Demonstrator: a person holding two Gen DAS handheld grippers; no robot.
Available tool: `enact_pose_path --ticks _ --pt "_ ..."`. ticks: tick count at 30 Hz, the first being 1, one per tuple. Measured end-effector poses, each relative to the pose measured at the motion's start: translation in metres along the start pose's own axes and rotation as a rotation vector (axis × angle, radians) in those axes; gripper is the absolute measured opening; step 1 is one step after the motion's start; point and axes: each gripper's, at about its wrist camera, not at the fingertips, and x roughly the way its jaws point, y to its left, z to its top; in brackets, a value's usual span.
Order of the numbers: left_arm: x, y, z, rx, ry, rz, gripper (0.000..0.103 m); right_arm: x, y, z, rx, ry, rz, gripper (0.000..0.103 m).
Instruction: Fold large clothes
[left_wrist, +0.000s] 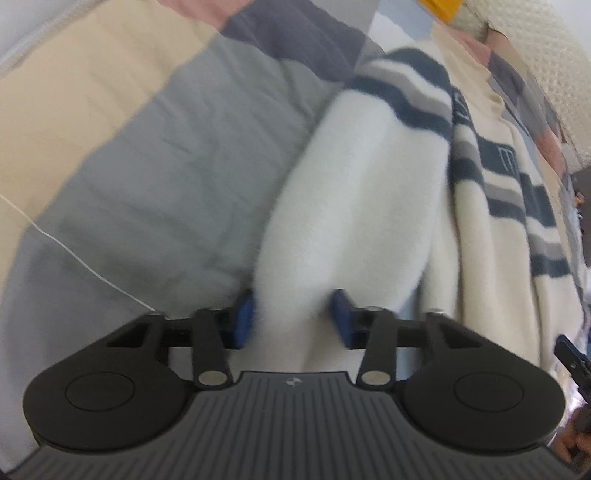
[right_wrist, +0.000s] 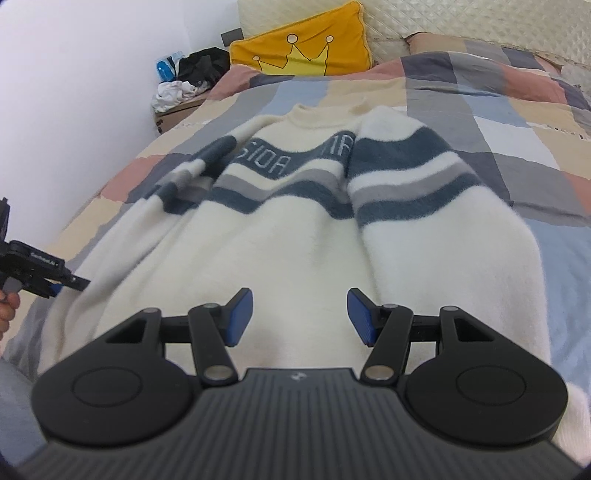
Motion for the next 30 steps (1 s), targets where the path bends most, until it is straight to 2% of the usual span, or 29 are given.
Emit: enact_pose_path --ticks 1,2,5,9,14,18,24,30 --pt "-0.001 -0.001 0.001 -0.004 0.003 -0.021 0.017 0.001 0.001 0.000 -0.009 -0.001 -0.014 0.059" --pt "-0.003 -0.002 0.003 -0.005 0.000 -0.032 0.013 0.001 0.004 -0.001 -0.027 -0.005 -0.032 0.059" --pt "-0.017 -0.004 0.010 -0.006 -0.050 -0.038 0.011 0.001 0.009 -0.001 -0.061 -0.014 -0.053 0.059" --pt "-0.058 0.008 0.038 -0.061 -0.186 -0.040 0.011 0.002 0.014 -0.003 -0.087 -0.023 -0.068 0.059" --pt "-0.108 0.026 0.103 -0.118 -0.345 0.041 0.010 0.008 0.018 -0.001 -0.103 -0.030 -0.083 0.059" --pt "-0.123 0.033 0.162 -0.135 -0.432 0.124 0.010 0.018 0.021 0.004 -0.113 -0.043 -0.098 0.059" --pt "-0.114 0.047 0.251 -0.165 -0.493 0.225 0.010 0.034 0.025 0.013 -0.111 -0.077 -0.101 0.059" --pt "-0.061 0.100 0.312 -0.254 -0.450 0.343 0.010 0.060 0.026 0.024 -0.080 -0.074 -0.116 0.059"
